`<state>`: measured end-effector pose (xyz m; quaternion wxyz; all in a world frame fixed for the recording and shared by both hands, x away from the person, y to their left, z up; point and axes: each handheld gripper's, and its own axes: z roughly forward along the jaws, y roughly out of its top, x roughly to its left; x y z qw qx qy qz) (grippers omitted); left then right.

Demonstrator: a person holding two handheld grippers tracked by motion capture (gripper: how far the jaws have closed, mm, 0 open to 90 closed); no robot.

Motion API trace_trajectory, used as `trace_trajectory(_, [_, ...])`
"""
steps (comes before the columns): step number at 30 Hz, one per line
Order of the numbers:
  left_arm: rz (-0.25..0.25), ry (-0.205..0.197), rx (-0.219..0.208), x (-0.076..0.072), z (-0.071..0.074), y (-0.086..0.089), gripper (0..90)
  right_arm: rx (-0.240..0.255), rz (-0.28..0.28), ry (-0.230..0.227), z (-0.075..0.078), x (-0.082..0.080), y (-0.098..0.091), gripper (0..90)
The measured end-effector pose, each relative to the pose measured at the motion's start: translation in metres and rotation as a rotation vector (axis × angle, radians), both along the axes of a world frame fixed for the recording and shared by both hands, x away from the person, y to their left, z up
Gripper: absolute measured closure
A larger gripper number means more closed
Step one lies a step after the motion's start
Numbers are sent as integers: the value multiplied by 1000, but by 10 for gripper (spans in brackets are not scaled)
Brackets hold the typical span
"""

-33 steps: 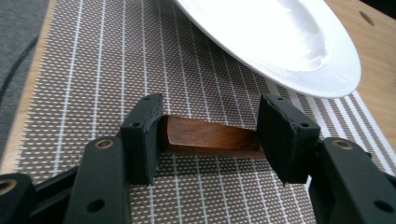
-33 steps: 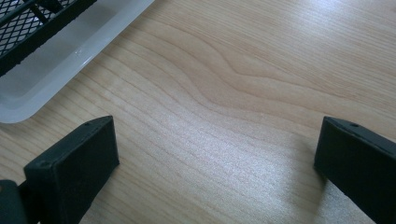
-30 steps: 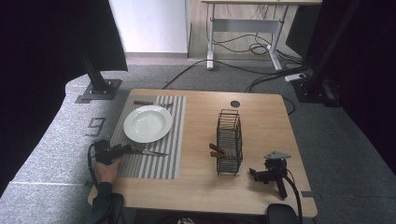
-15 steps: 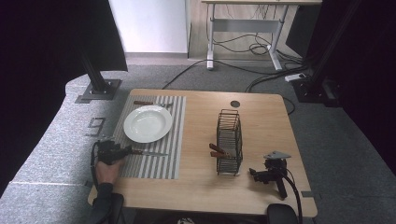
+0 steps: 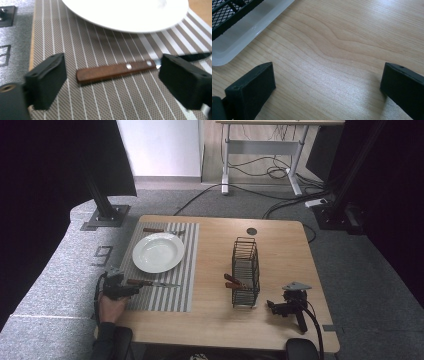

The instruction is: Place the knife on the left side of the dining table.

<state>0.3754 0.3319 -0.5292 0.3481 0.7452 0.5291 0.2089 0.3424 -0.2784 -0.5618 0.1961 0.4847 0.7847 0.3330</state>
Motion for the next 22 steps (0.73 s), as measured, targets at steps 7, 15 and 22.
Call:
trace_trajectory(7, [-21,49,55,-10,-17,-2,0,0,0,0,0,0,0,0])
trace_trajectory(15, [-29,87,90,-8,-19,-6,0,0,0,0,0,0,0,0])
trace_trajectory(22, [-28,88,89,-8,-19,-6,0,0,0,-1,0,0,0,0])
